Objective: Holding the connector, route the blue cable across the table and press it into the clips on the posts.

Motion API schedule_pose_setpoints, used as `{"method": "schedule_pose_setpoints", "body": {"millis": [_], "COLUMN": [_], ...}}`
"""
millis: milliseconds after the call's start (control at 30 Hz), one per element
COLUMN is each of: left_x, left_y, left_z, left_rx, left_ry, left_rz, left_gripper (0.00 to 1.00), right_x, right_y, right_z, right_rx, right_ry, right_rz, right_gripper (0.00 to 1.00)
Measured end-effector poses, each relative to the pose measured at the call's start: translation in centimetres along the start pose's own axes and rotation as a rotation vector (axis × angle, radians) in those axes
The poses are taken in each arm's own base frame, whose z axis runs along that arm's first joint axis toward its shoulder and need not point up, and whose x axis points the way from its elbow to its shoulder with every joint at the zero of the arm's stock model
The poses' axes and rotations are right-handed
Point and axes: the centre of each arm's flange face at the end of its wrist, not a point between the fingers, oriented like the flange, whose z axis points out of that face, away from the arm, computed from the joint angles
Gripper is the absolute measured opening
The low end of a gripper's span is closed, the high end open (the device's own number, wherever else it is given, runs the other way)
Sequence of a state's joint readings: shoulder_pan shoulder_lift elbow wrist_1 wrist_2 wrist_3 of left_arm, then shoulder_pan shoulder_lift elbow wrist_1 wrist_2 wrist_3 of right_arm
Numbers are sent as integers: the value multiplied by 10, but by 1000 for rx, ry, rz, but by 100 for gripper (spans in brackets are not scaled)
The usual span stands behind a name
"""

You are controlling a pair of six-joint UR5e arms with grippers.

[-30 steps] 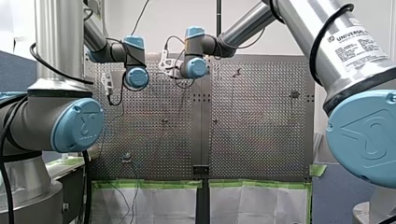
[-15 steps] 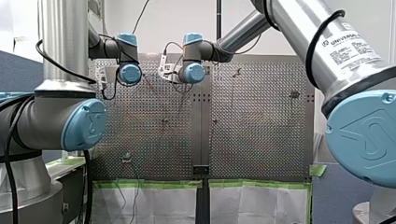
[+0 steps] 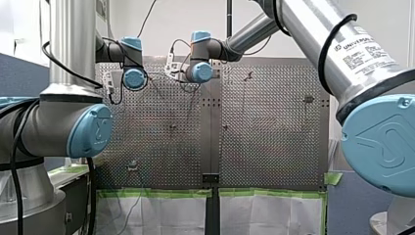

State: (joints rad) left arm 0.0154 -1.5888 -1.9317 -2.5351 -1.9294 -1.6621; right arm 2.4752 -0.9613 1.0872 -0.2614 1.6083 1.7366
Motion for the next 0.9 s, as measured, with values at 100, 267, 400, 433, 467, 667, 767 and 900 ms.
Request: {"method": "schedule_pose_setpoints", "body": {"millis": [100,267,400,433,467,667,767,900], "left_x": [0,0,-1,-1,-1,-3,-1,12], "left_y": [3,7,8,9,9,9,11,14], "left_z": [4,16,24,25,27,31,42,56], "left_rx": [-11,-21,-4,2,7,26,34,54], "left_ry": [-6,-18,-31,-34,-38,-48,-51,-41], "left_rz": [-4,-7,-17,-20,-25,-40,-44,-46], "left_gripper": [0,0,0,0,0,0,0,0], "right_x": [-4,-22,-24,-21,-19,3,11,16], "right_y": [1,5,6,5,5,3,3,7], "right_z": [1,8,14,16,17,26,29,31], "right_rx": [0,-3,0,1,3,6,6,0], "right_ry": [-6,-22,-17,-13,-9,16,27,31], "right_rz": [1,0,1,1,1,1,1,0], "right_gripper": [0,0,0,0,0,0,0,0]}}
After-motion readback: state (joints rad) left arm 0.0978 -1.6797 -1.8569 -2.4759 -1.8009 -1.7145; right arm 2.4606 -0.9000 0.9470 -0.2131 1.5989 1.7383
